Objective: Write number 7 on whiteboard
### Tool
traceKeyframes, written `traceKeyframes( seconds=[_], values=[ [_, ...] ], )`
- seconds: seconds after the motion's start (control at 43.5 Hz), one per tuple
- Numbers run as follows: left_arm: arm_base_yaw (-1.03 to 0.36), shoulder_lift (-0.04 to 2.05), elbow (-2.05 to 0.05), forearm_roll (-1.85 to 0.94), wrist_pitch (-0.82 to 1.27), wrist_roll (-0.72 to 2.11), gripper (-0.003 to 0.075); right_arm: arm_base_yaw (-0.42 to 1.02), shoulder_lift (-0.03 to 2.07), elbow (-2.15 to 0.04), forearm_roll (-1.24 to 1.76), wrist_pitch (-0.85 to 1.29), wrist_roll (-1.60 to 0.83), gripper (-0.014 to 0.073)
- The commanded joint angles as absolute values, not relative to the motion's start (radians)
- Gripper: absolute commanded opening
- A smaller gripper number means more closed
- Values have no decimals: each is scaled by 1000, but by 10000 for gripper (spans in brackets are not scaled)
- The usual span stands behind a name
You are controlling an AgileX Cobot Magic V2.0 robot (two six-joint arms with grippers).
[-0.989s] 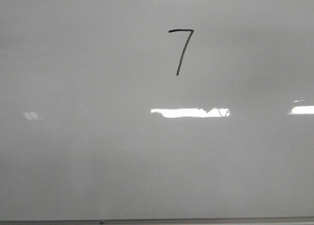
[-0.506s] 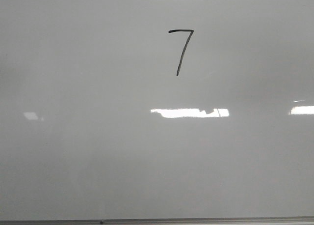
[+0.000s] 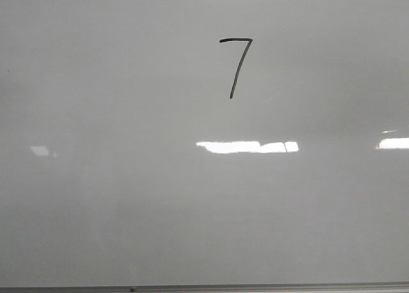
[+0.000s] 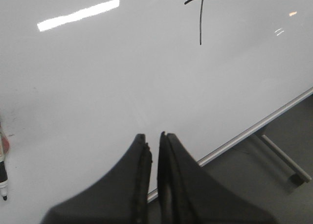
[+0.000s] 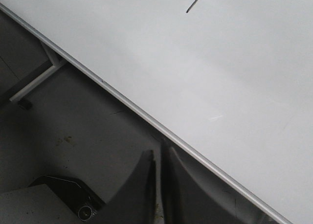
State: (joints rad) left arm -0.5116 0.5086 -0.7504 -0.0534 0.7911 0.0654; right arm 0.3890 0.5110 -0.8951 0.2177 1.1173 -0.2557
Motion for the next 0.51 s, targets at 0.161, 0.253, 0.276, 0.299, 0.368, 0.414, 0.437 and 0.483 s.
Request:
traceKeyframes(
  seconds=[0.161, 0.253, 0.276, 0.299, 0.368, 0.414, 0.437, 0.483],
  values=[
    [-519, 512, -777, -64, 700, 66, -20, 381, 517, -921, 219, 1060, -253, -67],
    [-519, 512, -777, -64, 700, 66, -21, 381, 517, -921, 219, 1060, -253, -67],
    [-519, 512, -777, -64, 700, 66, -20, 381, 517, -921, 219, 1060, -253, -67],
    [-519, 512, -777, -64, 700, 66, -20, 381, 517, -921, 219, 1060, -253, -67],
    [-519, 512, -777, -64, 700, 66, -20, 381, 517, -921, 219, 1060, -253, -67],
    [-519, 512, -777, -64, 700, 66, -21, 381, 517, -921, 219, 1060, -253, -67],
    [-519, 512, -777, -64, 700, 66, -20, 381, 517, -921, 219, 1060, -253, -67],
    [-519, 512, -777, -64, 700, 66, -21, 381, 517, -921, 219, 1060, -253, -67]
  ],
)
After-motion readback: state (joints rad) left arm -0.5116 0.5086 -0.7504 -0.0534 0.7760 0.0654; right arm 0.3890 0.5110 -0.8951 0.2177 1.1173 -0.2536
